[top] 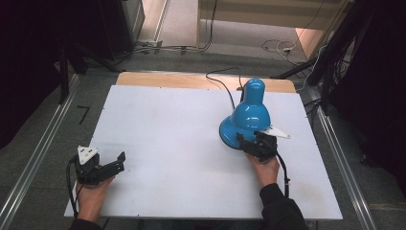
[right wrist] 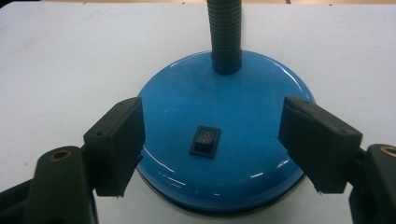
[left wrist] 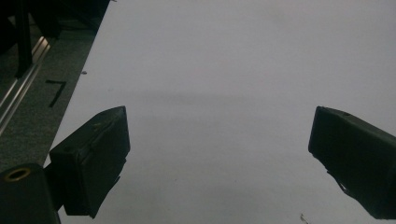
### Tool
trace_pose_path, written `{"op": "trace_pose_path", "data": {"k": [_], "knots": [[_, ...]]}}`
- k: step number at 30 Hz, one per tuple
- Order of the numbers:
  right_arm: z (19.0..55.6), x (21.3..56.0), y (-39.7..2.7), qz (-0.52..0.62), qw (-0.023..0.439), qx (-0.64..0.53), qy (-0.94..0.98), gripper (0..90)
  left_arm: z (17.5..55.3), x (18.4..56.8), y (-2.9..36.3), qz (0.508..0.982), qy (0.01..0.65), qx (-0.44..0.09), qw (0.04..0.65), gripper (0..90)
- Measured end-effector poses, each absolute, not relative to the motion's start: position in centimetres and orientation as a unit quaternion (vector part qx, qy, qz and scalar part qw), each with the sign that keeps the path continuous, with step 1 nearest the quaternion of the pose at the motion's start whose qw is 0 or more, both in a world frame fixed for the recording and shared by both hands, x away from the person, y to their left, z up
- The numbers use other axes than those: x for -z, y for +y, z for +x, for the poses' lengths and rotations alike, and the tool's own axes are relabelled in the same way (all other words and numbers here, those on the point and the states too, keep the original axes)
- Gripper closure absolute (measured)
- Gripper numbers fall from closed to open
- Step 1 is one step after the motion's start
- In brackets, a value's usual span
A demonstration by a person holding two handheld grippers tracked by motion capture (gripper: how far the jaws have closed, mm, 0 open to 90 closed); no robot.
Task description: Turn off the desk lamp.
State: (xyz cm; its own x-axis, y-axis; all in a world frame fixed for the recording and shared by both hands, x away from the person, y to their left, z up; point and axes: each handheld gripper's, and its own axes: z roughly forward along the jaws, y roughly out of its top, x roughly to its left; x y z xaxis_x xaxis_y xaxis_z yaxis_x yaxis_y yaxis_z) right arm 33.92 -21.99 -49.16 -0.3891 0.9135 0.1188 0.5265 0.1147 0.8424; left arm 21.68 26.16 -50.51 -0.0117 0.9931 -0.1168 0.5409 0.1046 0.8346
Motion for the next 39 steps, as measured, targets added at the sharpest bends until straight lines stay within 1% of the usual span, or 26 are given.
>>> {"op": "trace_pose_path", "data": {"k": [11, 26, 39], "knots": [[33.1, 49.0, -23.7, 0.504, 0.220, -0.427, 0.717, 18.6, 21.7, 50.5, 26.1, 0.596, 0.643, -0.304, 0.372, 5.9], [31.6, 48.3, -27.2, 0.508, 0.233, -0.418, 0.716, 17.7, 21.7, 50.4, 26.0, 0.597, 0.642, -0.304, 0.372, 5.9], [30.4, 47.9, -28.0, 0.501, 0.237, -0.422, 0.718, 16.3, 21.7, 50.5, 26.0, 0.597, 0.642, -0.305, 0.371, 5.9]]}}
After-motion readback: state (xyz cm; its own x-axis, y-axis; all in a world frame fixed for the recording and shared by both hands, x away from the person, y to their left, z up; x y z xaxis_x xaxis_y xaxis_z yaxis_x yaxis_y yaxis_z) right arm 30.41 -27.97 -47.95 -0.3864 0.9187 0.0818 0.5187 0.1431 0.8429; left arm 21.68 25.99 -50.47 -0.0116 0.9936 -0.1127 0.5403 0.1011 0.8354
